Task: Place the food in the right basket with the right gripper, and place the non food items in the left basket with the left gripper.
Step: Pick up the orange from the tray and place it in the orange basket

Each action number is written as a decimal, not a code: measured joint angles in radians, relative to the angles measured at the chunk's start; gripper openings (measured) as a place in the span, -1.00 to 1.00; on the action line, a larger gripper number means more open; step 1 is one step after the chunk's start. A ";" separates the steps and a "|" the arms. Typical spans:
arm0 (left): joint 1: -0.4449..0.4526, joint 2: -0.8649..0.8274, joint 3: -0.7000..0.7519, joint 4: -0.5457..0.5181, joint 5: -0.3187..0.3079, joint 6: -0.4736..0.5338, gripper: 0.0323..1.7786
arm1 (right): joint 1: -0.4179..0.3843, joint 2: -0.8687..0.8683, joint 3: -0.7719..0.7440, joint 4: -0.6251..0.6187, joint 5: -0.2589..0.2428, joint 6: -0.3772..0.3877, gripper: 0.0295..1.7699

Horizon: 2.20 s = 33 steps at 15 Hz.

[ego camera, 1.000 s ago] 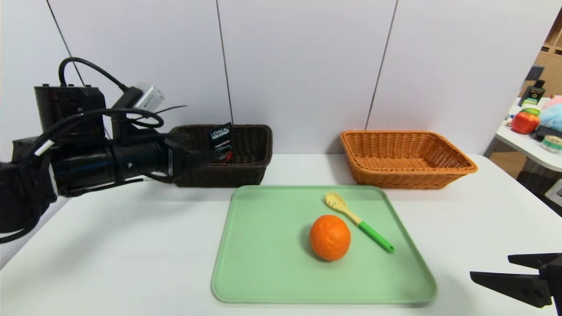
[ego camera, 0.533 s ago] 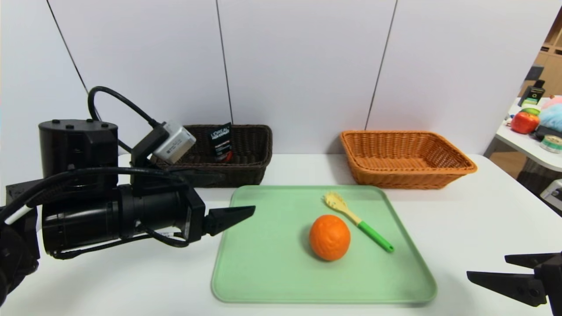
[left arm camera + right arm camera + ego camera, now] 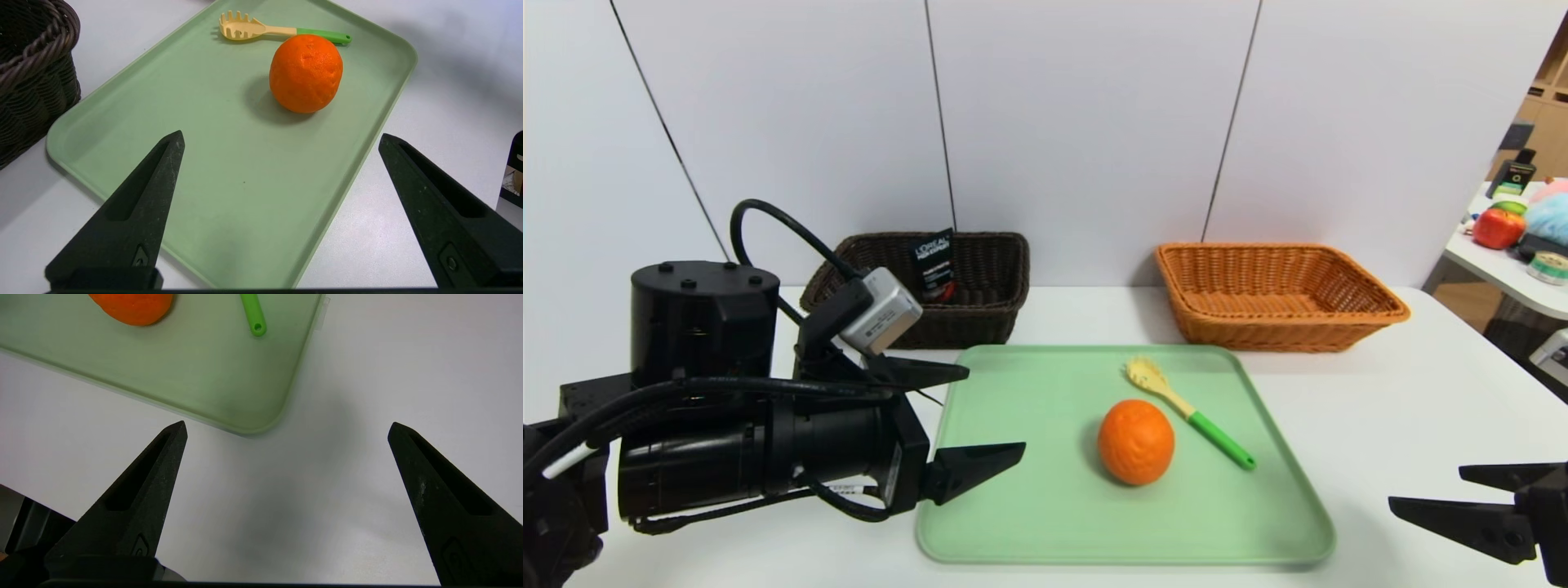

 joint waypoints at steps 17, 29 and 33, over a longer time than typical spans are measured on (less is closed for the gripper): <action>-0.020 0.067 0.004 0.008 0.018 0.004 0.90 | 0.403 0.439 -0.316 -0.227 -0.061 0.021 0.92; -0.020 0.063 0.000 0.010 0.060 0.016 0.90 | 0.537 0.680 -0.591 0.066 -0.222 0.070 0.92; -0.020 0.064 0.004 0.010 0.057 0.019 0.90 | 0.571 0.729 -0.594 0.065 -0.229 0.071 0.92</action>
